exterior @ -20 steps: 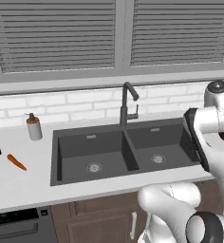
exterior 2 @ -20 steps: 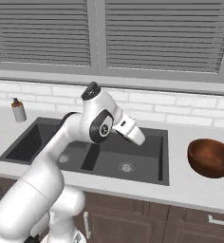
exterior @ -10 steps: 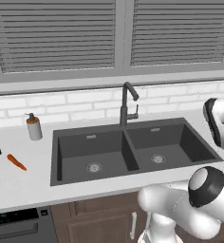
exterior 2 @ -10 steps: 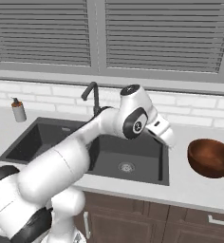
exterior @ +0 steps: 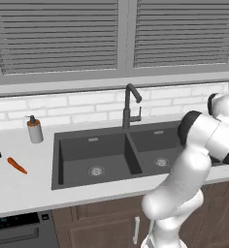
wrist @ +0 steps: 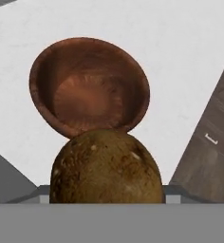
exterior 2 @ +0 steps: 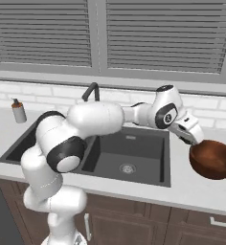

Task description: Pick the mushroom from the sink and place it in the bowl. Then pick the bowl and place it in the microwave. Then close the microwave door and press the start button.

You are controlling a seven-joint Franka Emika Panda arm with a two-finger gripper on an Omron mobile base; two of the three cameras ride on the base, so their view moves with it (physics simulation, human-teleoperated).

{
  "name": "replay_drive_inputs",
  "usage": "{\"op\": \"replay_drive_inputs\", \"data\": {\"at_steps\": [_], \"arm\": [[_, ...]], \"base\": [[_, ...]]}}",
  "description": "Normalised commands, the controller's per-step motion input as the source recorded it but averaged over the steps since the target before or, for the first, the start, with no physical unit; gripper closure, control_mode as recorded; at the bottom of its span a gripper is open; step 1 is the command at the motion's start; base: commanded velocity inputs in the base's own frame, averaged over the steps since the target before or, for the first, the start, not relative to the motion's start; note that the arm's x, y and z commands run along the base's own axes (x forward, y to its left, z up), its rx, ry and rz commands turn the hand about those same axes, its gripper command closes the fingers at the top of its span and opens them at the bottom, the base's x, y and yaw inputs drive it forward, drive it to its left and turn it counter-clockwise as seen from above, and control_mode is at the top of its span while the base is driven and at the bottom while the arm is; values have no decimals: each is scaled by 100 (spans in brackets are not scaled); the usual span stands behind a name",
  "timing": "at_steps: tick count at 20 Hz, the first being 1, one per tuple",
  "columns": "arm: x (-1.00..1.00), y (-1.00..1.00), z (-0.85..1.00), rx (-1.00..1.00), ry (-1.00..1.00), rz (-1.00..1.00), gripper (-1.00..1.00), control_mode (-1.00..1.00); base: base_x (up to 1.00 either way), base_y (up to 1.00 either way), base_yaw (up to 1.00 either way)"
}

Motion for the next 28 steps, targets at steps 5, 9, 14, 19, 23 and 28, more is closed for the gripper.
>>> {"op": "replay_drive_inputs", "data": {"at_steps": [5, 9, 14, 19, 23, 28], "arm": [[47, -66, -52, 5, 1, 10, 100, -100], [13, -51, -36, 12, -1, 12, 100, -100], [2, -12, -38, 10, 0, 4, 100, -100], [18, 0, -61, 1, 1, 0, 100, -100], [11, 0, -58, 0, 3, 0, -100, -100], [6, -2, 22, 5, 0, 0, -100, -100]], "base": [[0, 0, 0], [0, 0, 0], [0, 0, 0], [0, 0, 0], [0, 0, 0], [0, 0, 0]]}}
